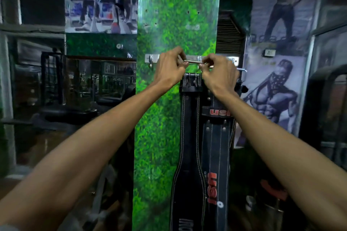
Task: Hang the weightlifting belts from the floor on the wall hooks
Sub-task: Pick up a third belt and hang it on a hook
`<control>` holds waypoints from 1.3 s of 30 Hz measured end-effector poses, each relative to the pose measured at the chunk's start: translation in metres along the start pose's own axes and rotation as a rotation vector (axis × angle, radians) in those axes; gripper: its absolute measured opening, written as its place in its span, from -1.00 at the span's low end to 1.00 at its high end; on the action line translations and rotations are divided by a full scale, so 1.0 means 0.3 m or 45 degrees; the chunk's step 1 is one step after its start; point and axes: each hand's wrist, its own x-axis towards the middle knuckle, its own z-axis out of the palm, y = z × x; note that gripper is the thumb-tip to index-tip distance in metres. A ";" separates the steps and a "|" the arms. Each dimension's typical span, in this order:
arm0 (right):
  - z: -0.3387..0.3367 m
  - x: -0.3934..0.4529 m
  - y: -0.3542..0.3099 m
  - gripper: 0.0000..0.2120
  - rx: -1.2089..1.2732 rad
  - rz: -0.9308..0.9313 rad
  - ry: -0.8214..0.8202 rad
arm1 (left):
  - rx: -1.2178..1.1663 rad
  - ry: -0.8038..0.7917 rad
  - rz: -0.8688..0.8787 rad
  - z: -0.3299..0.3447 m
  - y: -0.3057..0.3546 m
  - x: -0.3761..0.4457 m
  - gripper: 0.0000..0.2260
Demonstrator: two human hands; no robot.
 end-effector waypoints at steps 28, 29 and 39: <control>0.109 -0.328 0.040 -0.83 0.155 -0.269 0.035 | 0.286 0.200 0.186 0.111 -0.105 -0.236 -0.86; 0.117 -0.382 0.042 -0.84 0.171 -0.274 0.001 | 0.256 0.187 0.171 0.120 -0.120 -0.303 -0.86; 0.183 -1.269 0.193 -0.84 0.182 0.070 -0.819 | 0.178 -0.354 -0.616 0.153 -0.358 -1.338 -0.86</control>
